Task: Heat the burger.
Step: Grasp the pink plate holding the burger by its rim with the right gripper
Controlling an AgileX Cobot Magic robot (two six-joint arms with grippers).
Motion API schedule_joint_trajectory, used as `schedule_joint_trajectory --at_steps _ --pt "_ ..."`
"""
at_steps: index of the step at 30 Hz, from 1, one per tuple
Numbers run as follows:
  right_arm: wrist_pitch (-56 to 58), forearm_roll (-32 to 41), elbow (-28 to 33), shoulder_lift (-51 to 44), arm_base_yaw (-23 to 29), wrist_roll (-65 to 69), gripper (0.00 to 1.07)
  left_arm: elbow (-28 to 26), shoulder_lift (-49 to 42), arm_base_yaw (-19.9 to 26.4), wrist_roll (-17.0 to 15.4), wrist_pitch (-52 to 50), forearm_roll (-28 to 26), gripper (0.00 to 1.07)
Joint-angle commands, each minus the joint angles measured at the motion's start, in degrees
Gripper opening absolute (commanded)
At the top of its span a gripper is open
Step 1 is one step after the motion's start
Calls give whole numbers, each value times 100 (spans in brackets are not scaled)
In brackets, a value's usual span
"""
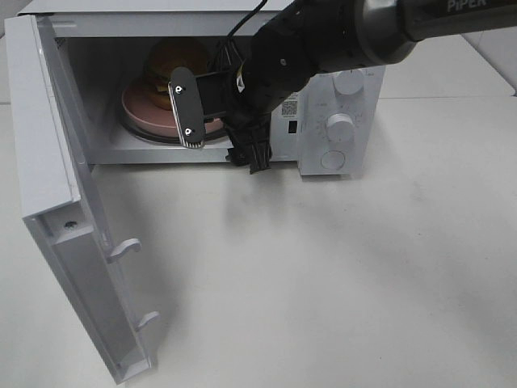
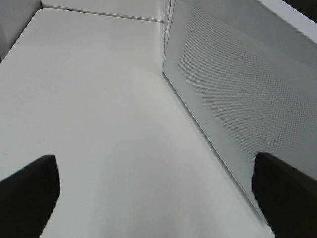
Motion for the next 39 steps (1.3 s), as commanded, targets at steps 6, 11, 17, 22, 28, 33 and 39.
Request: schedule_joint_trajectory --at_steps 6,11,17,22,28,33,39 --pt "57 -34 -625 481 11 292 87 17 -97 0 17 -69 -11 98" --pt "218 -40 -1157 911 11 292 86 17 -97 0 17 -69 -11 98" --pt "321 -34 -1553 1186 11 298 86 17 -97 0 17 -69 -11 98" --pt "332 -11 -1811 1381 11 298 85 17 -97 0 17 -69 -11 98" --pt "470 -11 -2149 1616 11 298 84 17 -97 0 17 -69 -11 98" --pt "453 -11 -2349 1753 11 309 83 17 -97 0 29 -69 -11 98" --pt "458 74 -2475 1862 11 338 77 17 -97 0 23 -69 -11 98"
